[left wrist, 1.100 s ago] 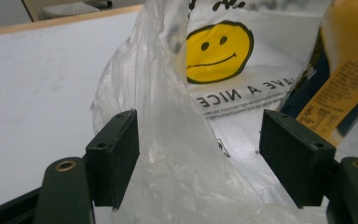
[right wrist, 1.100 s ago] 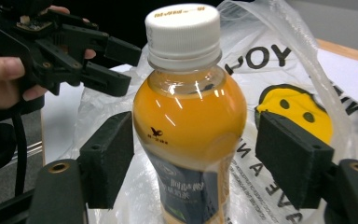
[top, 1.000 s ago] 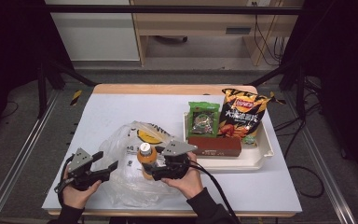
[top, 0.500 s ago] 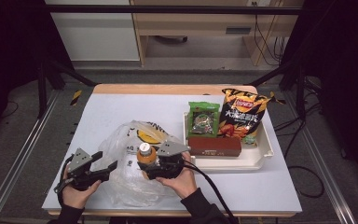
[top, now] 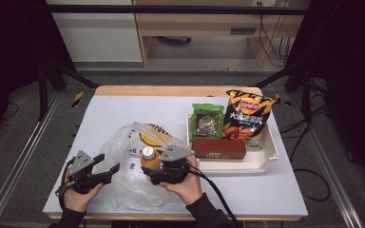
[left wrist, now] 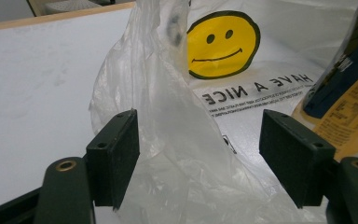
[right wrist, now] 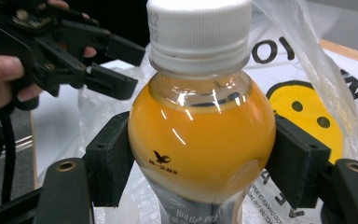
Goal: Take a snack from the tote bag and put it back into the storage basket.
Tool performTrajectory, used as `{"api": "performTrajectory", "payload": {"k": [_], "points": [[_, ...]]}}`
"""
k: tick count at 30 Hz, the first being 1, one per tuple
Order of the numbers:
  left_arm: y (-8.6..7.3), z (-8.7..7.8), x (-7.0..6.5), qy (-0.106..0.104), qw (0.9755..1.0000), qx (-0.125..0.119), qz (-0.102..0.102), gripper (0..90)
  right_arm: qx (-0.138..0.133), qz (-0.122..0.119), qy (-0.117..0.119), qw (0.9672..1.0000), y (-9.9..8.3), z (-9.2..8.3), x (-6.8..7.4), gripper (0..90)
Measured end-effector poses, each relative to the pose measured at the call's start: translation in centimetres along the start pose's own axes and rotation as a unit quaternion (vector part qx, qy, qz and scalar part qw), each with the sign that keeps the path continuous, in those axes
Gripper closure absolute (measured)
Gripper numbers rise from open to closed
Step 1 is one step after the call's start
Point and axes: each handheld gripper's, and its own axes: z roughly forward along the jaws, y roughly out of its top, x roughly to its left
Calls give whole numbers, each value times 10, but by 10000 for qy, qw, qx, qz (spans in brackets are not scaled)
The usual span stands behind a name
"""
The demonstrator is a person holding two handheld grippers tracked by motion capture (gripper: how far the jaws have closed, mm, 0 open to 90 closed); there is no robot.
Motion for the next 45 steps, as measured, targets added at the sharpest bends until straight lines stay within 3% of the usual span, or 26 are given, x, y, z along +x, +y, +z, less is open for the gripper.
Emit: {"api": "performTrajectory", "payload": {"k": [10, 30, 45], "points": [[0, 1, 0, 6, 10000, 23, 6, 283, -296, 75, 94, 9995, 20, -18, 6, 307], [-1, 1, -1, 4, 10000, 40, 23, 281, -658, -60, 61, 9978, 75, -47, 16, 306], [0, 0, 0, 25, 10000, 8, -4, 281, -846, 15, -462, 9953, 82, -92, -11, 307]]}}
